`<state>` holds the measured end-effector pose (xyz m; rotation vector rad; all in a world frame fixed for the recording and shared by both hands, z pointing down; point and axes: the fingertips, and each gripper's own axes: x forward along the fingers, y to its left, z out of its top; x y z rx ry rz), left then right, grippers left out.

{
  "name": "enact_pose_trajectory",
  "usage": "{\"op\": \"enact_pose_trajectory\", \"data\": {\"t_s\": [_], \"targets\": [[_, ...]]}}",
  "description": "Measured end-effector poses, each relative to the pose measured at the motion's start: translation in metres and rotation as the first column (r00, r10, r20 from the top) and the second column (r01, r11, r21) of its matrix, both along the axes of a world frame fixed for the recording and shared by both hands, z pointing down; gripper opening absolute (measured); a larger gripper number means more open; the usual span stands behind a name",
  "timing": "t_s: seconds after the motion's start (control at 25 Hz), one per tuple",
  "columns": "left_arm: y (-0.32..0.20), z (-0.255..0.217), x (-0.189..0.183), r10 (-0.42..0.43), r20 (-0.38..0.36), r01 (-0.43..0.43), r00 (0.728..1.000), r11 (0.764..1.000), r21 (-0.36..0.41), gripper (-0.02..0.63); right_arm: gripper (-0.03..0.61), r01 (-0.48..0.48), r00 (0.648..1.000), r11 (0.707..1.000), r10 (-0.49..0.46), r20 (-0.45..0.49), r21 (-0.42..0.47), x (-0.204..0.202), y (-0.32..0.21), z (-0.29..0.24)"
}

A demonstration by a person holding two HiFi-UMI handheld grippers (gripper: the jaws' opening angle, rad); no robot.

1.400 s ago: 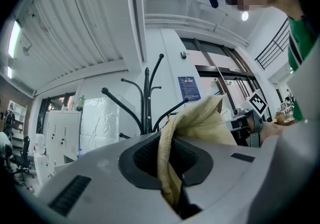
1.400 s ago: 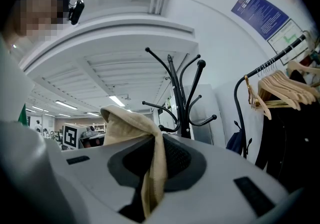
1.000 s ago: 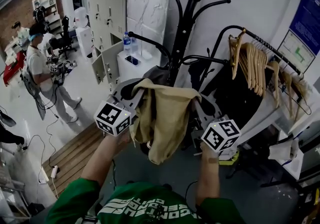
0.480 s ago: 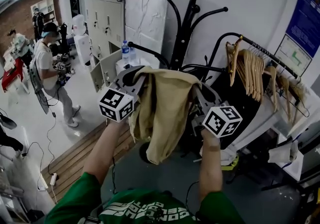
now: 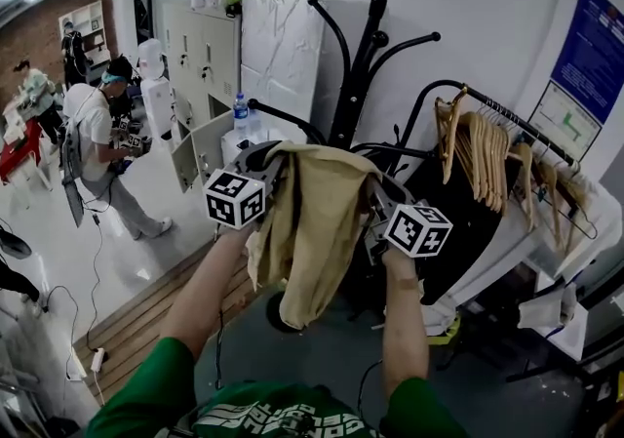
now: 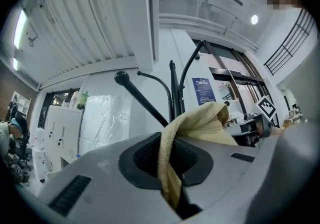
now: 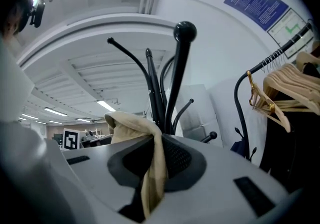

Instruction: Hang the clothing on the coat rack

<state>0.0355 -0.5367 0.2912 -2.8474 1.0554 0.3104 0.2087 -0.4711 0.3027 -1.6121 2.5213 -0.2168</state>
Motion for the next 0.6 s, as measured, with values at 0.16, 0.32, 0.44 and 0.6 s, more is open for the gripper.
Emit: {"op": "enact_pose_trajectory", "data": {"t_s": [0.16, 0.32, 0.44, 0.6], "targets": [[-0.015, 0.018, 0.004, 0.007, -0.009, -0.007, 1.0, 0.998, -0.064, 0.02, 0.051, -0.009, 0.999, 0.999, 0.011, 0.032, -0.042, 0.008, -0.012, 0.017], [-0.025, 0.03, 0.008, 0.02, -0.024, -0.022, 1.0, 0.994, -0.107, 0.02, 0.051, -0.007, 0.999, 0.997, 0.011, 0.051, -0.073, 0.012, -0.022, 0.03], [-0.031, 0.043, 0.012, 0.022, -0.014, -0.024, 1.0, 0.99, -0.136, 0.02, 0.051, -0.01, 0.999, 0.995, 0.015, 0.051, -0.099, 0.014, -0.028, 0.042], [-0.033, 0.078, 0.014, 0.025, 0.012, -0.022, 1.0, 0.981, -0.195, 0.02, 0.051, 0.001, 0.998, 0.99, 0.007, 0.057, -0.139, 0.014, -0.03, 0.065]]}}
